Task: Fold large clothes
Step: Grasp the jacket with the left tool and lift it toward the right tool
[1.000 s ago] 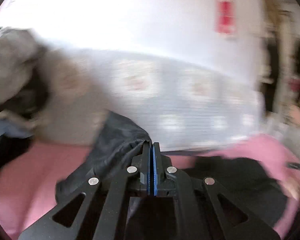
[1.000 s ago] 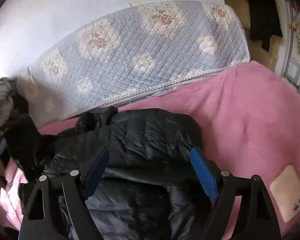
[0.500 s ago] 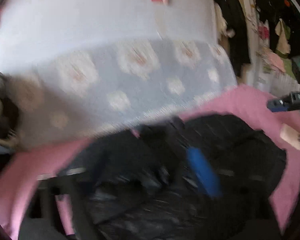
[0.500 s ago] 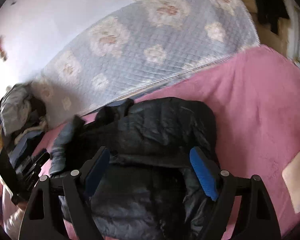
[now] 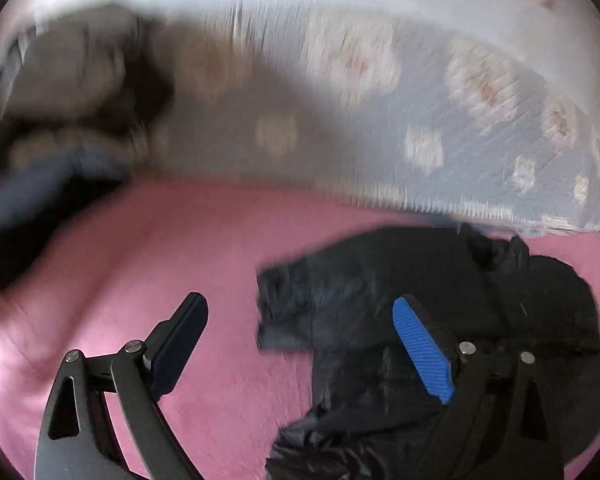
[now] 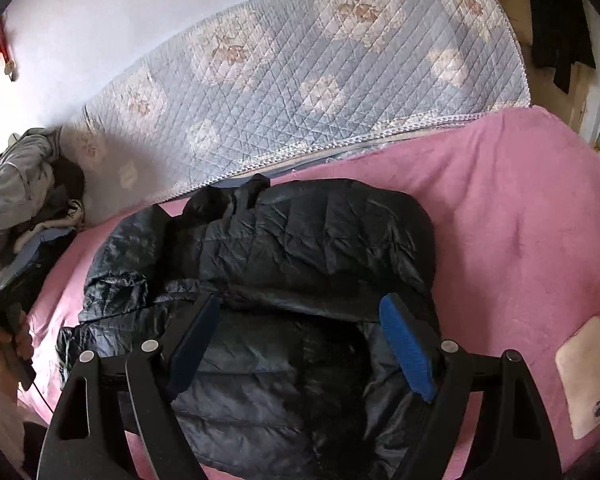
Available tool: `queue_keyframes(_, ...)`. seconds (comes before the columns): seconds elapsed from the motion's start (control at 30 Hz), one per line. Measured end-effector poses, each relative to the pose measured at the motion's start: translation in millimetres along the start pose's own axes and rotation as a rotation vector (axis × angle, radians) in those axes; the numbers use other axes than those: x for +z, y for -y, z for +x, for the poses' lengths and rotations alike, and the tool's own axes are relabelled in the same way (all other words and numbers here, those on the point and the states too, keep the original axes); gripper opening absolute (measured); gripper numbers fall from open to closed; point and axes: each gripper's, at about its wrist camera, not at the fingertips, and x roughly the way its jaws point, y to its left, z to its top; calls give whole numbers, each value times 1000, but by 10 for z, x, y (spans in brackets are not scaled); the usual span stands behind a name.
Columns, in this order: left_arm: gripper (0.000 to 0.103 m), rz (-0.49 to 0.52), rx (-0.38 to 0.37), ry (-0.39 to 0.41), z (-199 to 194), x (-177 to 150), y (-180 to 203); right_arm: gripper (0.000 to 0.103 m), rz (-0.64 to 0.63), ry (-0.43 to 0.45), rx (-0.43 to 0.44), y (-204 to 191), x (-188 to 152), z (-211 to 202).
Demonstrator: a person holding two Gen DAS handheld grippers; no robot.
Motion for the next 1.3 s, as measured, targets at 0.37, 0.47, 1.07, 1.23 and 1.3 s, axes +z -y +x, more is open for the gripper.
queue_keyframes(0.37,82,-425,-309,-291,876,-253,-672,84,65,-85,51,133,-31,171)
queue_keyframes(0.47,44,-424,-351,-282,922,-223,-732,84,59,-94,60,129,-55,174)
queue_keyframes(1.07,4,238,-723,127,-886,-100,1129,84,-16,-54,-15,35,-70,213)
queue_keyframes(1.23,4,404,-777,89,-1034,-417,1692,84,-68,16,12,-101,-64,120)
queue_keyframes(1.3,4,474,-772,60,-977,-557,1881,84,-47,56,102,-139,-42,36)
